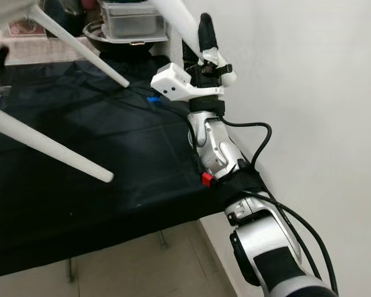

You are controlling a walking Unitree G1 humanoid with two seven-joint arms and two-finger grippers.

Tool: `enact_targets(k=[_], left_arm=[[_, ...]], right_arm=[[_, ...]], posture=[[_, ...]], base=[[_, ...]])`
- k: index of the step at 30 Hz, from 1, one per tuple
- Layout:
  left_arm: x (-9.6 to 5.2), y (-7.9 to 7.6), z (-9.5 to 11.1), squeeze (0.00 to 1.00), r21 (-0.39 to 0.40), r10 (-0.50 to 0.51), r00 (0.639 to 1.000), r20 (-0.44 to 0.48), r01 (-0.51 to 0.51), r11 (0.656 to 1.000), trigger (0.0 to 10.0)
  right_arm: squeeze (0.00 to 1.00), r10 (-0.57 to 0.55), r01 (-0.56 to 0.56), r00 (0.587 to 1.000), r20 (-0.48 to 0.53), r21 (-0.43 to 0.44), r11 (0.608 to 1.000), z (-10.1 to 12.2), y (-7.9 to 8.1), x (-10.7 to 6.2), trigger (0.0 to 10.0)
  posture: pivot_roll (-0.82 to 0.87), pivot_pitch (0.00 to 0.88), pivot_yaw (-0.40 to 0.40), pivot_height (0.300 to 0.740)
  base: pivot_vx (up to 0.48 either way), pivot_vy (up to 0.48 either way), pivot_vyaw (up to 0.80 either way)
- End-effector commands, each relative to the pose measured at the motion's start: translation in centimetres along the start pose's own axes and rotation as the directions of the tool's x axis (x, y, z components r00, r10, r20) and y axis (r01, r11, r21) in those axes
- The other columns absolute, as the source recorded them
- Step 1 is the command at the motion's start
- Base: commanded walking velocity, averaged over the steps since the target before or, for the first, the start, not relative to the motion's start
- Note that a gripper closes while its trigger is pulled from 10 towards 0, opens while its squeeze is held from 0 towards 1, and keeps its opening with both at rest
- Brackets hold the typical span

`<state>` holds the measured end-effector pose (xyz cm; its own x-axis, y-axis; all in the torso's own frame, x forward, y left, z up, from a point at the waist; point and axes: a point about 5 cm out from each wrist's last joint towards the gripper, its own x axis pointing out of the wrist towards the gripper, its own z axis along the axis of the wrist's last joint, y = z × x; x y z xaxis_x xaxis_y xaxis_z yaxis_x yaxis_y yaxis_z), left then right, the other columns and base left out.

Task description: Building children table

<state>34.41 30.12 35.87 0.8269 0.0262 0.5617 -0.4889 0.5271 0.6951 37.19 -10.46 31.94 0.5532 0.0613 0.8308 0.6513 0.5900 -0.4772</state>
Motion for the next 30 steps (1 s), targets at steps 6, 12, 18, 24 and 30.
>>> enact_targets(k=[6,12,18,24,30], left_arm=[[1.3,6.9,1.3,0.00,0.055,0.233,0.972,0.033,-0.235,0.970,10.0],[2.6,8.4,2.6,0.00,0.110,0.243,0.967,0.075,-0.250,0.962,10.0],[3.6,10.0,3.9,0.00,0.117,0.263,0.961,0.089,-0.272,0.955,10.0],[4.8,10.4,6.3,0.00,0.164,0.263,0.951,0.165,-0.289,0.943,10.0],[5.8,10.7,7.7,0.00,0.109,0.274,0.946,0.173,-0.295,0.949,10.0]], right_arm=[[0.00,-0.078,0.071,0.952,-0.295,-0.033,0.997,-6.2,-2.4,-1.0,0.0],[0.00,-0.067,0.066,0.932,-0.357,-0.013,0.998,-7.2,-2.4,-1.8,0.0],[0.00,-0.049,0.052,0.920,-0.390,-0.003,0.999,-7.9,-2.2,-2.6,0.0],[0.00,0.004,0.039,0.870,-0.494,0.078,0.996,-8.6,-1.1,-4.5,0.0],[0.00,0.073,0.001,0.833,-0.549,0.134,0.991,-9.1,-0.1,-6.2,0.0]], posture=[[0.13,0.029,-0.015,0.740],[0.14,0.034,-0.010,0.740],[0.15,0.038,-0.008,0.740],[0.15,0.042,-0.010,0.740],[0.15,0.046,-0.008,0.740]], base=[[0.000,0.000,0.00],[0.000,0.000,0.00],[0.000,0.000,0.00],[0.000,0.000,0.00],[0.000,0.000,0.00]])
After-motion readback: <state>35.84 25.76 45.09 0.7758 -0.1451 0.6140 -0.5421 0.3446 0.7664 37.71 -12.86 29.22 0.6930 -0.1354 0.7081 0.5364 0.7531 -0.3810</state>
